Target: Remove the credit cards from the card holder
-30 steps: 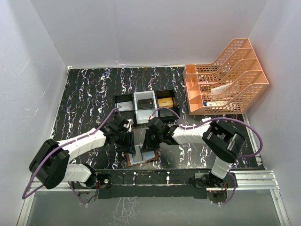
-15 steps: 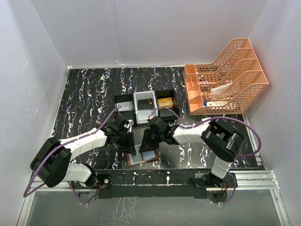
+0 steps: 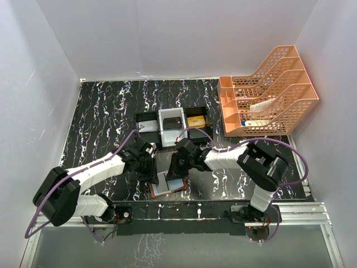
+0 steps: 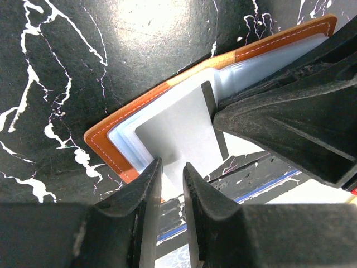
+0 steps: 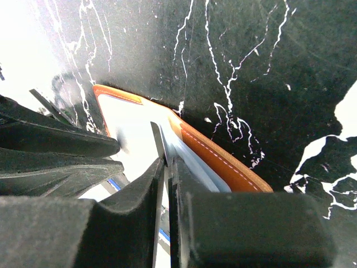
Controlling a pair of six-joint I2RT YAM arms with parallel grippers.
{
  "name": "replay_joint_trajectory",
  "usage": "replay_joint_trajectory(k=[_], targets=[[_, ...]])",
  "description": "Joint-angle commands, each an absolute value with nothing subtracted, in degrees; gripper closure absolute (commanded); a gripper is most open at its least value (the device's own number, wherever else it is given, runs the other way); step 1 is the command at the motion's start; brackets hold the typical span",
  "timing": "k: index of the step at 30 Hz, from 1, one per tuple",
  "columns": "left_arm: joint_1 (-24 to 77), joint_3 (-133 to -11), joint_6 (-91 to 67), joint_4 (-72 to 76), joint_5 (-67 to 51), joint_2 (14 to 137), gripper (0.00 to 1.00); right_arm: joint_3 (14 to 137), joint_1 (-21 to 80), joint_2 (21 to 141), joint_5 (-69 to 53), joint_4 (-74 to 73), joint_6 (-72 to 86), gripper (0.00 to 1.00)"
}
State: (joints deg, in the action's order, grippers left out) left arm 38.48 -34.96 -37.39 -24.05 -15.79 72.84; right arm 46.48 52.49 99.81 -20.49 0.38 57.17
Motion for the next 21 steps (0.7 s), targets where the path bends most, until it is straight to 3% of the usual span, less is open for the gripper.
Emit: replay_joint_trajectory(k=[1, 13, 21], targets=[[38.72, -35.10, -38.21, -24.37, -16.76, 71.70, 0.79, 46.32, 52.50, 101.40, -17.32, -1.42, 56.49, 0.91], [38.67, -31.26, -40.12, -22.96, -15.21, 73.72, 0.84, 45.19, 52.48, 102.78, -23.37, 5.14, 56.43, 0.76], [38.67, -33.28, -40.11, -25.38, -13.87, 70.77, 0.83, 45.53, 52.47, 102.37, -20.18, 1.64, 56.66, 0.87]])
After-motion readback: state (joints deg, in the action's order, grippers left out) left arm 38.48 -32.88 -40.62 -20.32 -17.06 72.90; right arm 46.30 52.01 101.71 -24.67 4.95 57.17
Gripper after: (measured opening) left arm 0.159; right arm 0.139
